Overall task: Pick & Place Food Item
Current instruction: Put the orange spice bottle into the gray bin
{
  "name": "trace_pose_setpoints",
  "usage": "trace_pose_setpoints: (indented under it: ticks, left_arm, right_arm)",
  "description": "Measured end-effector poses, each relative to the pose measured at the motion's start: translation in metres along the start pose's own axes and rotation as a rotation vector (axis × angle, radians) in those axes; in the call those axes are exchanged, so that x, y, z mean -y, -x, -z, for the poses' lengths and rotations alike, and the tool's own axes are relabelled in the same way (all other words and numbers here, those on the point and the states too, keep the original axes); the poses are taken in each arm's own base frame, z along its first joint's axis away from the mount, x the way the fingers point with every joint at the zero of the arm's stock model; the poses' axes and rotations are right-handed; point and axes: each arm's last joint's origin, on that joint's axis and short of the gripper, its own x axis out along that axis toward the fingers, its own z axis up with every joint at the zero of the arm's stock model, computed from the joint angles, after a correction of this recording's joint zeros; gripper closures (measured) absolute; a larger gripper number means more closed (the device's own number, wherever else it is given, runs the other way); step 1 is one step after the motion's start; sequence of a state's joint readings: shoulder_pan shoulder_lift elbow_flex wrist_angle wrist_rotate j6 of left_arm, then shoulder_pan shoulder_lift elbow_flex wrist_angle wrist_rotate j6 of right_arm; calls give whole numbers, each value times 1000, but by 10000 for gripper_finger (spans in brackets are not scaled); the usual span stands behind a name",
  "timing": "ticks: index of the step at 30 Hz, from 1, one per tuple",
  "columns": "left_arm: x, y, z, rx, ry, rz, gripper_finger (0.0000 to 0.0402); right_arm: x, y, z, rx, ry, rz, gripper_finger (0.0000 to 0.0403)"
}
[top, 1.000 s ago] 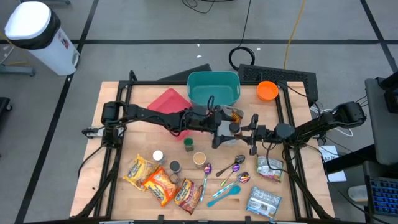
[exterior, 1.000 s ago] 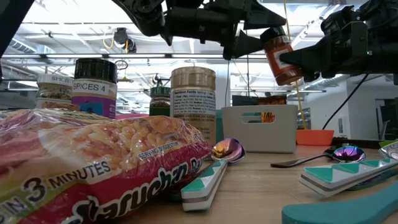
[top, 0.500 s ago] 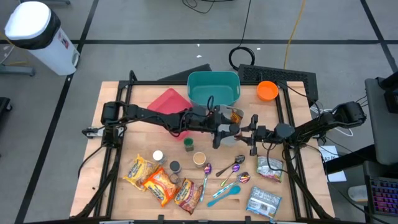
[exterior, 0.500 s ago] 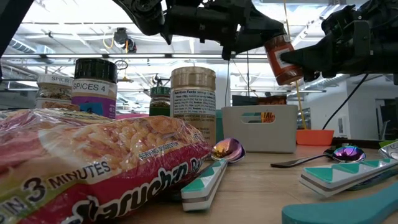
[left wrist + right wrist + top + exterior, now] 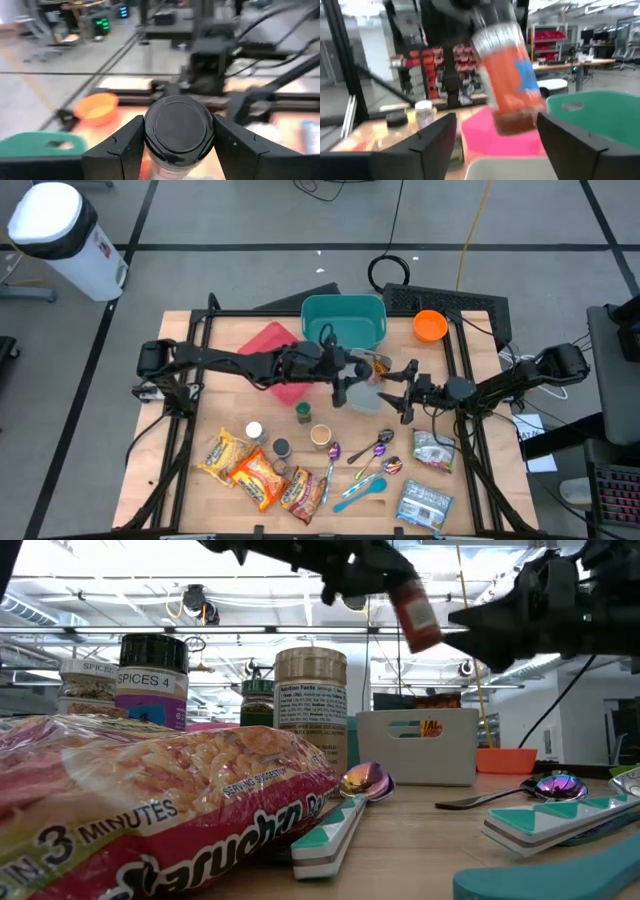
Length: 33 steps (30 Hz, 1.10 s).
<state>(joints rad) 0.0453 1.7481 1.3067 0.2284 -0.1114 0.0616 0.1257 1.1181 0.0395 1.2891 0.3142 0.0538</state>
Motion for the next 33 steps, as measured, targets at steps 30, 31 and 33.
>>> trace_pose_setpoints:
  ticks: [30,31,33]
  left_arm:
    - [6,-90,74,-263,-31,5,197]
    - [6,-91,75,-259,-30,9,197]
    - [6,-93,75,-240,-29,12,197]
  right_arm:
    - [-16,-38,-55,-4,195,-9,132]
    - [-16,-37,-55,-9,198,-10,133]
    - [-16,-37,-54,-11,199,-13,133]
